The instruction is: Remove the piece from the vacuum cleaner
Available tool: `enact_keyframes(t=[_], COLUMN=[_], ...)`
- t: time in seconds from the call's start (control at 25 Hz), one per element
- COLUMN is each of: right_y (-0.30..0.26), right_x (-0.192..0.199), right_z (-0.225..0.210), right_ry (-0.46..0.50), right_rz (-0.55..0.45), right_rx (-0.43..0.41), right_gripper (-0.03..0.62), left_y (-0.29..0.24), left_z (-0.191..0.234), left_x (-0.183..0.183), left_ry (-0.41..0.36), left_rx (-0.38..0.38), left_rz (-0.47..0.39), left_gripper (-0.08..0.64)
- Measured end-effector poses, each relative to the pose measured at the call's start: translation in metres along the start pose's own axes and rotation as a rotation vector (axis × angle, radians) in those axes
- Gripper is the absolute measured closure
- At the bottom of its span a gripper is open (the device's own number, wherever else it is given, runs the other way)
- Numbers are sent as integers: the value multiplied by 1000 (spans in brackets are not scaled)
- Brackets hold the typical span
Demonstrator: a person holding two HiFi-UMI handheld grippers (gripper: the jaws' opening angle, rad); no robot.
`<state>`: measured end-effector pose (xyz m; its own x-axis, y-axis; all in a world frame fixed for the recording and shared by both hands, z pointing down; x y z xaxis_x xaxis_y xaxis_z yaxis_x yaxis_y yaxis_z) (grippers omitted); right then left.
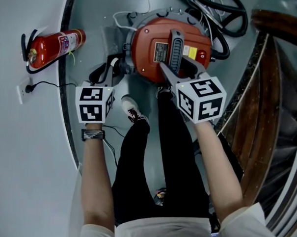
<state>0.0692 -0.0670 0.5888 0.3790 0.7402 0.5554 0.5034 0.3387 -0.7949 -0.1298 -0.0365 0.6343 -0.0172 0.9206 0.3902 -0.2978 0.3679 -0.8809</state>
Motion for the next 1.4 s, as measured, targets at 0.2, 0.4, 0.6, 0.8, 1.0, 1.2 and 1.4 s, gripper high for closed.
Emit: enact_keyframes(t=[0.2,0.4,0.6,0.8,1.0,1.2,1.4], right_y=[-1,-3,-4,-4,-5,-4,-5], right_x=[3,5,5,5,5,5,5], right_z=[-1,0,0,-1,1,0,0], right_ry=[-14,-34,-31,-31,-24,-22,-20], right_rz=[-10,-8,-6,-6,8,11,6], right_rx=[28,41,43,56,40,46,46], right_gripper=[391,391,391,391,391,391,391], left_y=[3,5,0,-1,2,1,1], left_z=[2,0,4,4,6,6,6], left_x=[8,31,40,40,39,35,33], left_ry=[59,67,52,60,-8,-62,-103], left_rx=[0,-4,-74,-49,-30,-28,-19], left_rz=[-17,37,66,72,69,83,90], left_gripper=[443,391,460,480,505,512,512])
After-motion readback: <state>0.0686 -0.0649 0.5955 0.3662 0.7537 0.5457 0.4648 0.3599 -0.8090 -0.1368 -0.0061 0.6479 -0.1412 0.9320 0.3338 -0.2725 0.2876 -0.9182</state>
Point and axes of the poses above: the fingertips, and each gripper's own axes: y backward along the fingers, z to its left, x out of its underside, the point moved 2 cm from there along y, backward along the fingers, and after that the axes turned 13 degrees about y, right-handed, at the moved point
